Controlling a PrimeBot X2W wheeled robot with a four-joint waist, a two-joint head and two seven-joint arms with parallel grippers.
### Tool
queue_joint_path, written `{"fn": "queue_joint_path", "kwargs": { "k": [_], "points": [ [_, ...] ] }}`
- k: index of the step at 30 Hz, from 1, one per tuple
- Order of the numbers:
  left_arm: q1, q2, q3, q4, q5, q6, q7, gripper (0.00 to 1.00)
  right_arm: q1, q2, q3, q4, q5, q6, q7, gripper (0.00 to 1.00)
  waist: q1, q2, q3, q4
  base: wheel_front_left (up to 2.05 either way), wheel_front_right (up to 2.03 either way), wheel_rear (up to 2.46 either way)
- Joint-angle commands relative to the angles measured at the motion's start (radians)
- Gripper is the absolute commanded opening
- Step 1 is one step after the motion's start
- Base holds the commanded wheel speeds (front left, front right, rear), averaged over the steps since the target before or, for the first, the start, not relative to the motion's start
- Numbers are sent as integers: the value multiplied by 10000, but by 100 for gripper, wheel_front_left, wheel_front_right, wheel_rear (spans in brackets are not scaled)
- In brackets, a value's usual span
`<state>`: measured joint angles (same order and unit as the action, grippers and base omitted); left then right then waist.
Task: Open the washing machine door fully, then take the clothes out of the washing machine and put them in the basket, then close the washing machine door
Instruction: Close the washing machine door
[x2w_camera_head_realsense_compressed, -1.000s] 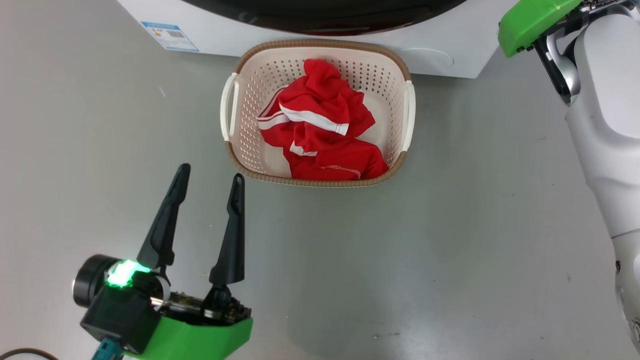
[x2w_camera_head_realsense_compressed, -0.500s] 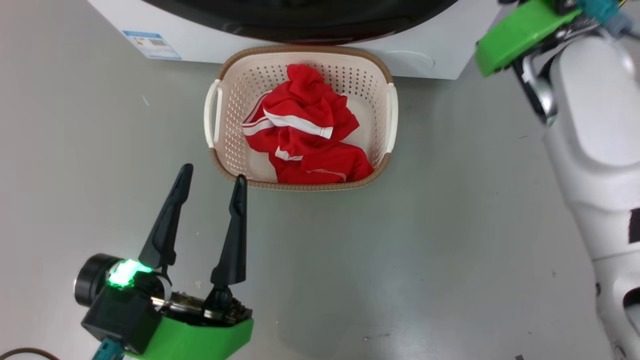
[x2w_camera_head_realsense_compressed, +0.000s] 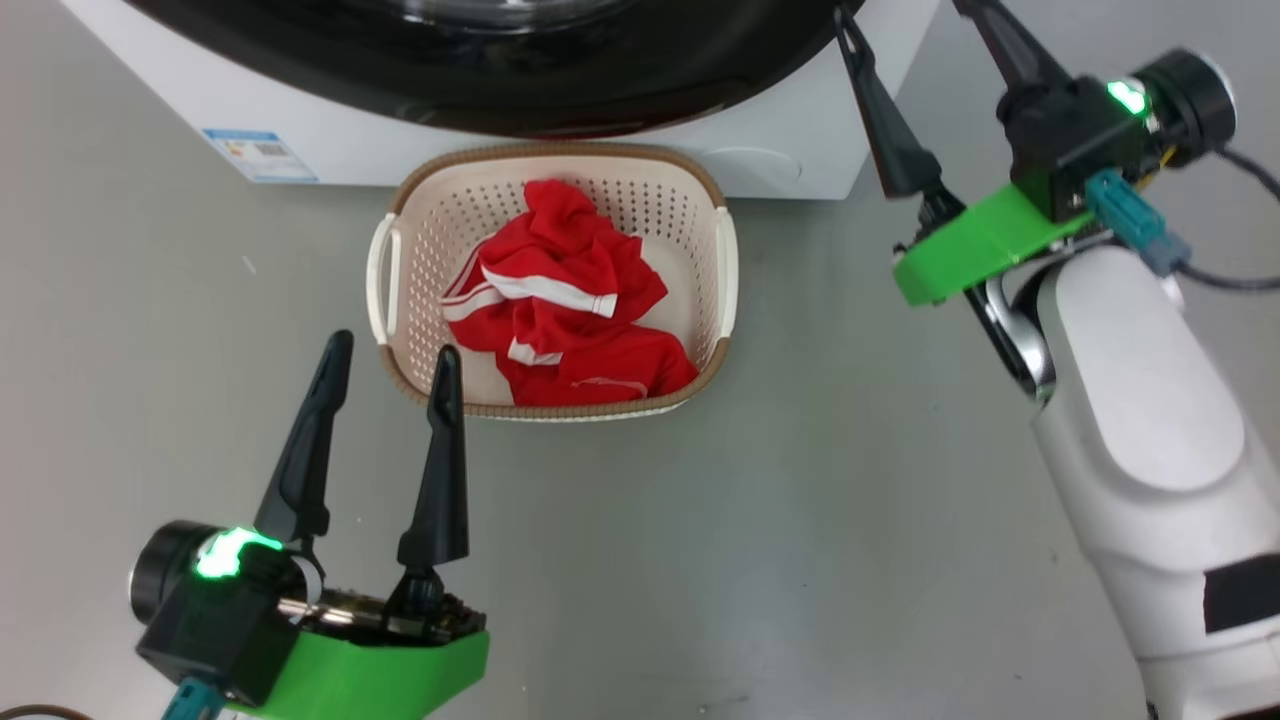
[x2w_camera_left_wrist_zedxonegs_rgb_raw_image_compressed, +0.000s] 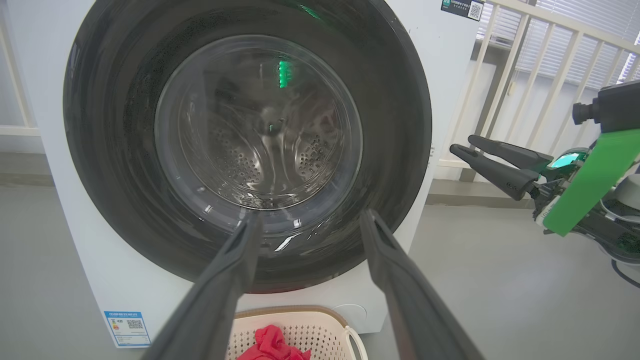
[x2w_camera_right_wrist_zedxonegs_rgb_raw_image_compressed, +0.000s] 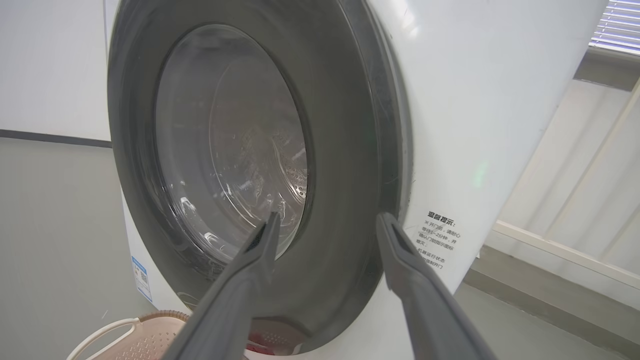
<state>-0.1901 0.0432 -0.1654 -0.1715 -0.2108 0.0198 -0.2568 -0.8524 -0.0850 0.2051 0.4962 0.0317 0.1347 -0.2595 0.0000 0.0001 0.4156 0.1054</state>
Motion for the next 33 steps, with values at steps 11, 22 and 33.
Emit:
{"fn": "queue_joint_path", "kwargs": {
  "k": [11,22,33],
  "points": [
    [418,70,479,192,-115,65,-49,100,2615,332,-863,-2103,154,-40,-23,100,0,-1,-979,-713,0,0,0],
    [778,70,664,472,-219,-47,-49,100,4909,346,-2254,-3198,487,-40,-23,100,0,-1,-1812,-1058,0,0,0],
    [1341,70,930,1014,-155,-120,-49,100,6587,347,-2383,-4061,265,-40,-23,100,0,-1,-2676,-1318,0,0,0]
  ]
}}
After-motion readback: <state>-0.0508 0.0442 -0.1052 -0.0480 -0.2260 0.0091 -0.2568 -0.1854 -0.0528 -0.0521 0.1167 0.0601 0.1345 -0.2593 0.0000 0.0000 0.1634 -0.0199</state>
